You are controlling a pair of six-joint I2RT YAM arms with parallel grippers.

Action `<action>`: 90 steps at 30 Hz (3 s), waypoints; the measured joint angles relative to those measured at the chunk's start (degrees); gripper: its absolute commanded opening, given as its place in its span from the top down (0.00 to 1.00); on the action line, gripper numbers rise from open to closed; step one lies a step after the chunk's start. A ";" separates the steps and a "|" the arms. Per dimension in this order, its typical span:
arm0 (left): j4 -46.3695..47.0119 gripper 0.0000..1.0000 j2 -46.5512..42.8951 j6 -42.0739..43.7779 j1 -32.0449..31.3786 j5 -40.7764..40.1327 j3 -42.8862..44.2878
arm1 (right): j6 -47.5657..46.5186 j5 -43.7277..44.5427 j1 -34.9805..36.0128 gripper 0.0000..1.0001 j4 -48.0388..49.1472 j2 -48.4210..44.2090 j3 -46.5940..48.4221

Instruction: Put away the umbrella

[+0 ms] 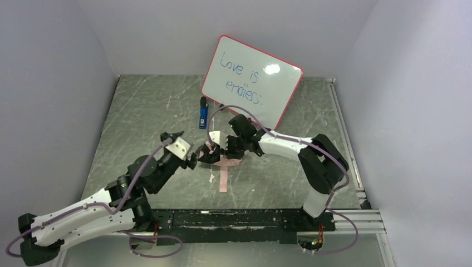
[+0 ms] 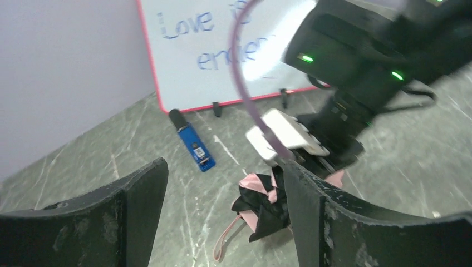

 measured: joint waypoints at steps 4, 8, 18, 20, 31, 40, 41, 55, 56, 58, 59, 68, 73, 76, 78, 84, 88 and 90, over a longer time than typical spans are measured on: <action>-0.11 0.21 2.27 -4.46 9.09 1.20 2.47 | -0.61 5.86 2.58 0.82 8.35 -1.46 -4.31; -0.04 0.20 8.52 -8.02 20.85 6.29 6.21 | -1.05 11.52 5.09 0.82 15.43 -2.29 -8.00; -0.98 0.20 27.19 -8.81 37.75 26.99 16.83 | -1.38 24.20 10.78 0.82 26.97 -3.34 -14.78; -2.56 0.20 31.04 -5.70 37.83 34.03 19.50 | -1.49 26.32 11.72 0.83 28.24 -3.23 -15.41; -17.59 0.19 47.95 14.64 37.83 52.96 26.03 | -2.03 35.26 16.13 0.83 31.32 -1.99 -16.59; -27.69 0.18 60.70 25.35 37.83 62.66 31.43 | -2.34 40.68 18.93 0.84 33.24 -0.87 -17.20; -28.52 0.18 61.94 26.18 37.83 63.36 32.15 | -2.36 41.05 19.15 0.84 33.33 -0.79 -17.20; -34.88 0.23 72.04 31.34 37.75 70.36 36.39 | -2.36 43.23 20.24 0.84 33.48 -0.46 -17.35; -34.99 0.24 72.65 31.39 37.53 70.14 36.39 | -2.36 43.32 20.31 0.84 33.48 -0.46 -17.38; -35.17 0.30 73.57 31.39 37.31 69.55 36.39 | -2.36 43.50 20.41 0.84 33.48 -0.46 -17.40; -35.28 0.34 73.96 31.41 37.09 69.18 36.37 | -2.36 43.60 20.44 0.84 33.48 -0.46 -17.40; -36.15 0.59 75.43 32.02 35.78 66.38 37.42 | -2.29 44.00 20.74 0.84 33.46 -0.46 -17.40; -36.46 0.89 75.43 31.98 35.30 65.29 37.64 | -2.27 44.06 20.85 0.81 33.73 -0.57 -17.68; -36.52 0.90 75.36 31.63 34.86 64.37 37.68 | -2.23 44.00 20.94 0.76 34.07 -0.92 -18.01; -36.68 0.91 75.21 31.39 34.36 63.58 37.66 | -2.16 43.85 21.05 0.73 34.36 -1.33 -18.36; -36.81 0.95 74.88 30.64 33.03 62.49 37.64 | -1.36 42.97 21.16 0.72 34.23 -3.26 -19.96; -36.81 0.95 74.88 30.12 32.76 62.45 37.66 | -1.22 42.80 21.18 0.73 33.94 -3.58 -20.17; -36.81 0.86 74.88 30.03 32.70 62.34 37.66 | -1.25 42.80 21.20 0.74 33.92 -3.58 -20.17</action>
